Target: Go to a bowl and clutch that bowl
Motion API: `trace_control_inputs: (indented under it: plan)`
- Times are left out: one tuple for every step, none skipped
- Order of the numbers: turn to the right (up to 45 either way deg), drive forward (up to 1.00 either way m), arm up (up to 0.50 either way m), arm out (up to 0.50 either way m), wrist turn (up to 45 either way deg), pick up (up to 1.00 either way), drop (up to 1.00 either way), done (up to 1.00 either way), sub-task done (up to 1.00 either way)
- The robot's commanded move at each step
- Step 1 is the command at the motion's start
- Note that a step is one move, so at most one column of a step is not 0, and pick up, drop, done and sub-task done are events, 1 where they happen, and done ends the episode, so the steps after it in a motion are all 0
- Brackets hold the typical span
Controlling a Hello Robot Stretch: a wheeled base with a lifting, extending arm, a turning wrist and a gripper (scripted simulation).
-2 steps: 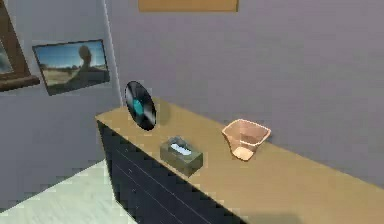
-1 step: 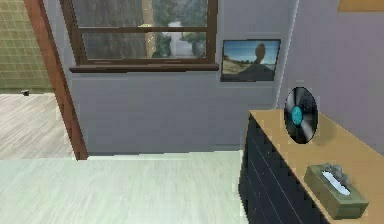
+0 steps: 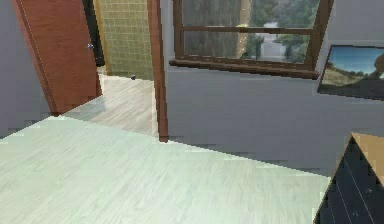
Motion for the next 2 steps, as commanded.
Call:
trace_control_inputs:
  plan:
    - [0.0,0.0,0.5,0.0,0.0,0.0,0.0,0.0,0.0]
    - [0.0,0.0,0.38,0.0,0.0,0.0,0.0,0.0,0.0]
